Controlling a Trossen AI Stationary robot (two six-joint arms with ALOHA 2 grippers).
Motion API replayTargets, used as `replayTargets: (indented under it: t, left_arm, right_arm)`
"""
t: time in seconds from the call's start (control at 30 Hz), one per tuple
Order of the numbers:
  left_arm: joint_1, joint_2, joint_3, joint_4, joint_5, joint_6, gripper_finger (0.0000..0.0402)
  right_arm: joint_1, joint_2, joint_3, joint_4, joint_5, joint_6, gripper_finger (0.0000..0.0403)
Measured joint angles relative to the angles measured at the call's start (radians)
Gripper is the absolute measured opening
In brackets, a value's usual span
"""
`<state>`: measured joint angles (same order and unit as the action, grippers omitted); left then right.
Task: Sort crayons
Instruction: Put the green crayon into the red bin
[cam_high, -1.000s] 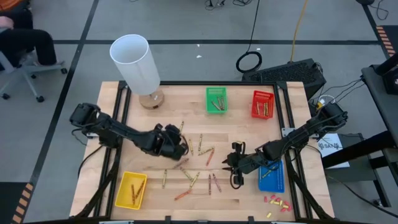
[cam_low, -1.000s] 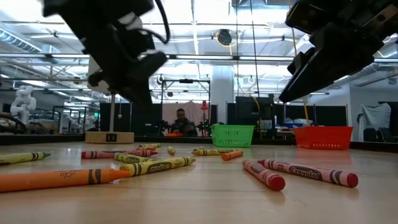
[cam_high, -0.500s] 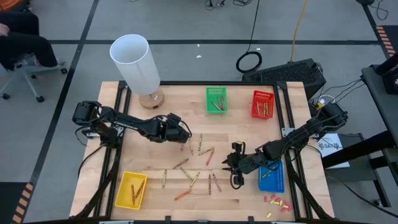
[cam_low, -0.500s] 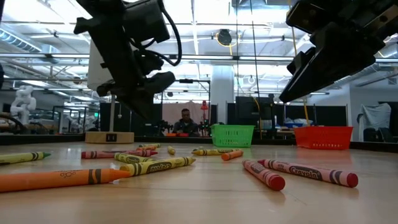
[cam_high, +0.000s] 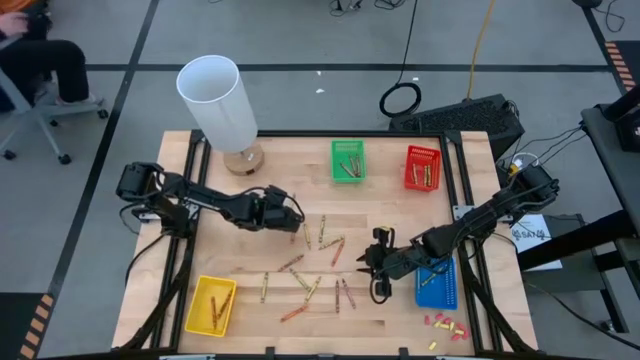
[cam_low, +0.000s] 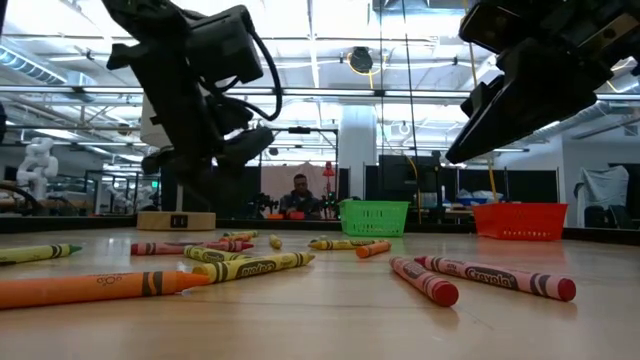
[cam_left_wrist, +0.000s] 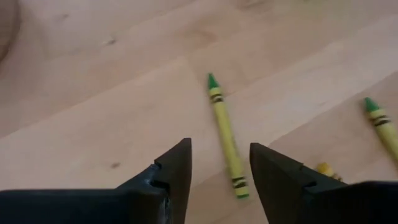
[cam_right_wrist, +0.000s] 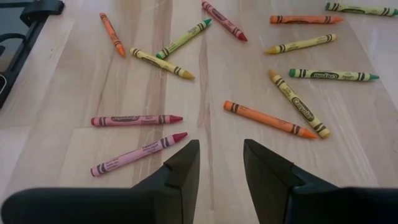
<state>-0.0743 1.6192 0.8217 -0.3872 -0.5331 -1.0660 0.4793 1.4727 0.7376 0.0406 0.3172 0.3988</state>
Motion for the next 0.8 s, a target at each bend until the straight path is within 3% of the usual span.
replayTargets:
  t: [0.13,0.43,0.8]
  left_arm:
    - [-0.013,0.028,-0.037,0.112,-0.009,-0.002,0.0167]
    - [-0.014,0.139,-0.039,0.162,-0.043,-0.027,0.0167]
    - [-0.019,0.146,-0.038,0.176,-0.013,-0.020,0.0164]
  right_arm:
    - [0.000,0.000,0.000,0.000,0.000,0.000,0.0110]
    - [0.000,0.000,0.000,-0.001,0.000,0.000,0.0110]
    - [0.000,0.000,0.000,0.000,0.000,0.002,0.0110]
